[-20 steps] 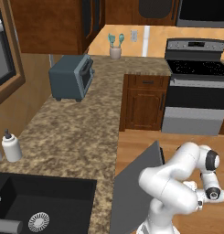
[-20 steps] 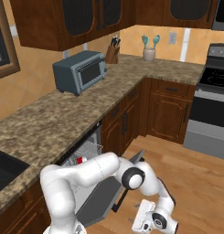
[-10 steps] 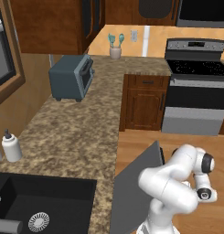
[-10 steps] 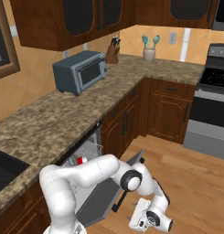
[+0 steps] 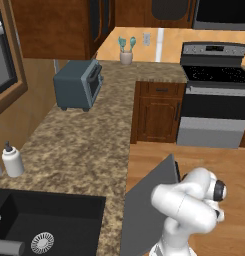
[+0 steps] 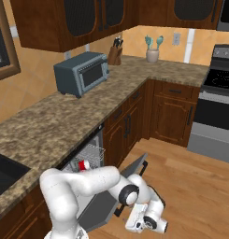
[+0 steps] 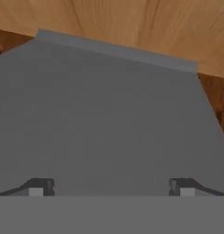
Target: Pick up the cup and bowl from the counter, place them in the dishwasher, and close the dishwasher door.
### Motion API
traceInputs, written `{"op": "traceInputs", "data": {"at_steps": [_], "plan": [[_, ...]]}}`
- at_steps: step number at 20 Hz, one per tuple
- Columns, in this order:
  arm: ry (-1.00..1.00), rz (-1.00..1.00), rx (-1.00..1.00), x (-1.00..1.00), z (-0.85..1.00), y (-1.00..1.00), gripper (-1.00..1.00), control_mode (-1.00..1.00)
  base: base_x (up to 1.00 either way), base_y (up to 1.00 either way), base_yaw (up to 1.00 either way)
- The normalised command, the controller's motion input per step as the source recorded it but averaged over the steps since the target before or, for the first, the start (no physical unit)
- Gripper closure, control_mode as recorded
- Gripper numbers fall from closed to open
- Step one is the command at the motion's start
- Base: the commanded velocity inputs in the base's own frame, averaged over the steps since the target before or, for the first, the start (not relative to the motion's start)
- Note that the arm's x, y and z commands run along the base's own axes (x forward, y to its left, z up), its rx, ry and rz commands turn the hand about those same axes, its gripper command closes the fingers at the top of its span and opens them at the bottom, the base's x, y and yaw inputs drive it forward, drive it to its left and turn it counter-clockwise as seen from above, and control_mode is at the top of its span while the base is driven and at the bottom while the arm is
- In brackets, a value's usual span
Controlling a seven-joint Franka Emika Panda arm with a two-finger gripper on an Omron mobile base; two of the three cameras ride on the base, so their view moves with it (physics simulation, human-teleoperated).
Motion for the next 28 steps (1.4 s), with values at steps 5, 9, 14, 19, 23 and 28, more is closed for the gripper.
{"op": "traceInputs", "data": {"at_steps": [5,9,14,19,23,28], "plan": [[0.00,0.18,0.19,-0.08,0.32,0.92,-1.00,-1.00,0.00,0.00,0.00],[0.00,0.25,0.15,-0.32,0.59,1.00,-1.00,-1.00,0.00,0.00,0.00],[0.00,0.22,0.19,-0.61,0.88,0.99,-1.00,-1.00,0.00,0.00,0.00],[-0.02,0.06,0.19,-0.71,0.97,0.85,-1.00,-1.00,0.00,0.00,0.00],[-0.07,-0.01,0.11,-0.52,0.78,0.80,-1.00,-1.00,0.00,0.00,0.00],[-0.03,-0.25,0.01,-0.08,0.67,0.62,-1.00,-1.00,0.00,0.00,0.00]]}}
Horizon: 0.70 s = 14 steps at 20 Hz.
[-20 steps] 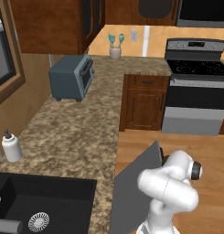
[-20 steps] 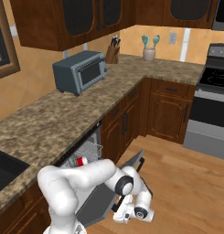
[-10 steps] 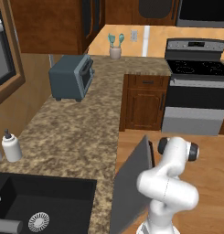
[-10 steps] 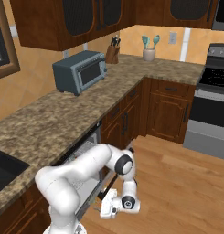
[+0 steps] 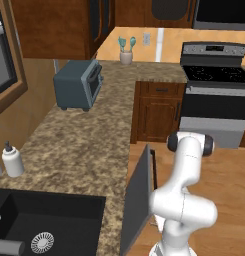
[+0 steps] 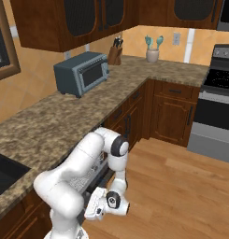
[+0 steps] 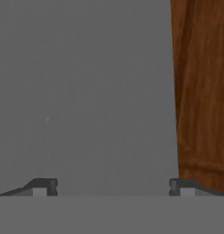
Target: Pick up the cup and bowl from the counter, place them in the dishwasher, and close the dishwasher door.
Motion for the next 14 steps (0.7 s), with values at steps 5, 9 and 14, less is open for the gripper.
{"op": "traceInputs", "data": {"at_steps": [5,9,14], "plan": [[0.02,-0.51,0.00,0.47,0.48,0.85,-1.00,-1.00,0.00,0.00,0.00],[0.09,-0.38,0.00,1.00,0.41,0.88,-1.00,-1.00,0.00,0.00,0.00],[0.24,-0.08,0.03,1.00,0.52,0.28,-1.00,-1.00,0.00,0.00,0.00]]}}
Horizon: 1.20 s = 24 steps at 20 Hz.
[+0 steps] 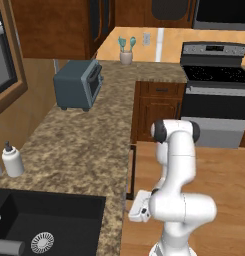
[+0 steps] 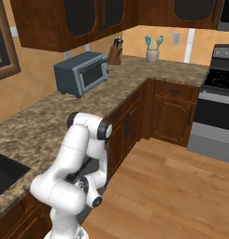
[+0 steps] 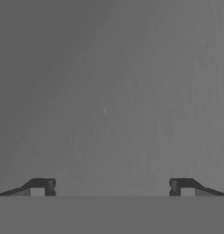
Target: Pick up the cup and bowl from the counter, place them in the dishwasher, and close the dishwasher door.
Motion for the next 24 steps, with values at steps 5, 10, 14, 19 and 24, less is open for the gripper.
{"op": "traceInputs", "data": {"at_steps": [5,10,14,19,24], "plan": [[0.39,0.07,0.10,1.00,0.53,0.00,-1.00,-1.00,0.00,0.00,0.00],[0.34,0.12,0.09,1.00,0.13,0.29,-1.00,-1.00,0.00,0.00,0.00],[0.04,0.08,0.08,1.00,-0.21,0.93,-1.00,-1.00,0.00,0.00,0.00],[-0.09,0.08,0.12,1.00,-0.08,0.88,-1.00,-1.00,0.00,0.00,0.00],[-0.13,0.01,0.06,0.40,0.06,0.05,-1.00,-1.00,0.00,0.00,0.00]]}}
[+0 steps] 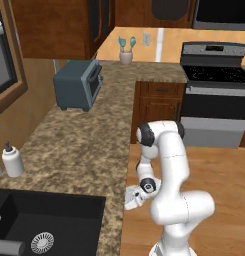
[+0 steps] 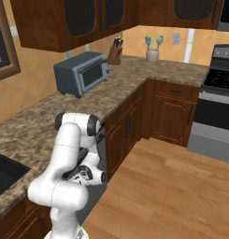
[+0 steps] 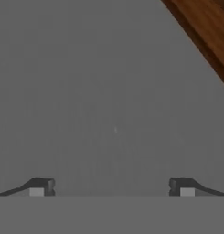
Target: Pick up the cup and bowl from the counter, place them in the dishwasher, and close the dishwasher door.
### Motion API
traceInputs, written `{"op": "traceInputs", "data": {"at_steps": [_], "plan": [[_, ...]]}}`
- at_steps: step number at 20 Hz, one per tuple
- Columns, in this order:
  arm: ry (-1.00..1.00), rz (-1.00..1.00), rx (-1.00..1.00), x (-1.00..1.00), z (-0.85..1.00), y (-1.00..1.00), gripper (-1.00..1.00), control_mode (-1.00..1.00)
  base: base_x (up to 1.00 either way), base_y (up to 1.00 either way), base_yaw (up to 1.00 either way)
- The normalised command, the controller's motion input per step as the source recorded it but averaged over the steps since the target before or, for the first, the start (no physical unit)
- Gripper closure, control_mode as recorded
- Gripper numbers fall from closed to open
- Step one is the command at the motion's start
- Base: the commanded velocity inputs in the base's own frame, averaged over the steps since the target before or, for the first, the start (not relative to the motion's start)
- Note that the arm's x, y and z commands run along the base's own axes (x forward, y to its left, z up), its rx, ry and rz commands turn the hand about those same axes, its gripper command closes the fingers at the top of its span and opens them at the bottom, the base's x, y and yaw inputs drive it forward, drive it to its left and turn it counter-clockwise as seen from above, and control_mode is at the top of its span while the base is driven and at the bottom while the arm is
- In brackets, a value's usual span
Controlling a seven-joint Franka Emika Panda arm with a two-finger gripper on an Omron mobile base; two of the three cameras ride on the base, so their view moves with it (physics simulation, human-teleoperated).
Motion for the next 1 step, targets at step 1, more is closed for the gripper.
{"op": "traceInputs", "data": {"at_steps": [1], "plan": [[0.00,-0.04,0.00,-0.16,0.28,-0.46,-1.00,-1.00,0.00,0.00,0.00]]}}
